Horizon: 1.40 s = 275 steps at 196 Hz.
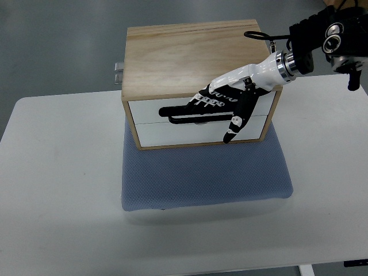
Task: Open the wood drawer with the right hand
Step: 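Pull the upper white drawer toward the robot with the right hand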
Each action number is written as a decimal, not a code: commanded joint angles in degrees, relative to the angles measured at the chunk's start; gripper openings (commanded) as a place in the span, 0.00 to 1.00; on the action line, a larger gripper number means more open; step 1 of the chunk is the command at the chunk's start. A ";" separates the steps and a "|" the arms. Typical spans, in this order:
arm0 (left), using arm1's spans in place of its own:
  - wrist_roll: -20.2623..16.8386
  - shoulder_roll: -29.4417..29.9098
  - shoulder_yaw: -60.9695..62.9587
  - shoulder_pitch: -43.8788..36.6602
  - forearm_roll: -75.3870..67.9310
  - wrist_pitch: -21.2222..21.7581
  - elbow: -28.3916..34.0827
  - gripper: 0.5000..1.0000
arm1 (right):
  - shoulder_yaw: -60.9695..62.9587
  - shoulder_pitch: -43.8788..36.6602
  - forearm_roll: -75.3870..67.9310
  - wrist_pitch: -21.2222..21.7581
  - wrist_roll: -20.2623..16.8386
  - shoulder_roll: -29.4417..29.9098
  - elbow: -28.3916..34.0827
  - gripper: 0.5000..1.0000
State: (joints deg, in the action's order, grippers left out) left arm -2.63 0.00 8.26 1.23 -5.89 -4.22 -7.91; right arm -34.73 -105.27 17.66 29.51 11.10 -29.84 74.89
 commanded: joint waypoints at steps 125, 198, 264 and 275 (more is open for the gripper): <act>-0.01 0.00 0.00 0.00 0.00 0.00 0.00 1.00 | -1.04 1.03 -0.09 -0.86 -0.99 0.39 0.25 0.91; -0.01 0.00 0.00 0.00 0.00 0.00 0.00 1.00 | -1.04 0.50 0.00 5.49 -0.82 -0.66 0.87 0.91; 0.08 0.00 0.00 0.00 0.00 0.00 0.00 1.00 | -0.33 -0.20 0.00 5.49 -0.73 -3.47 2.27 0.91; -0.01 0.00 0.00 0.00 0.00 0.00 0.00 1.00 | -0.33 -0.20 0.00 5.49 -0.73 -4.09 2.54 0.91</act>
State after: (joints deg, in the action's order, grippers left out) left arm -2.62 0.00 8.26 1.23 -5.89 -4.22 -7.91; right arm -35.18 -105.42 17.67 35.03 10.38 -33.05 77.14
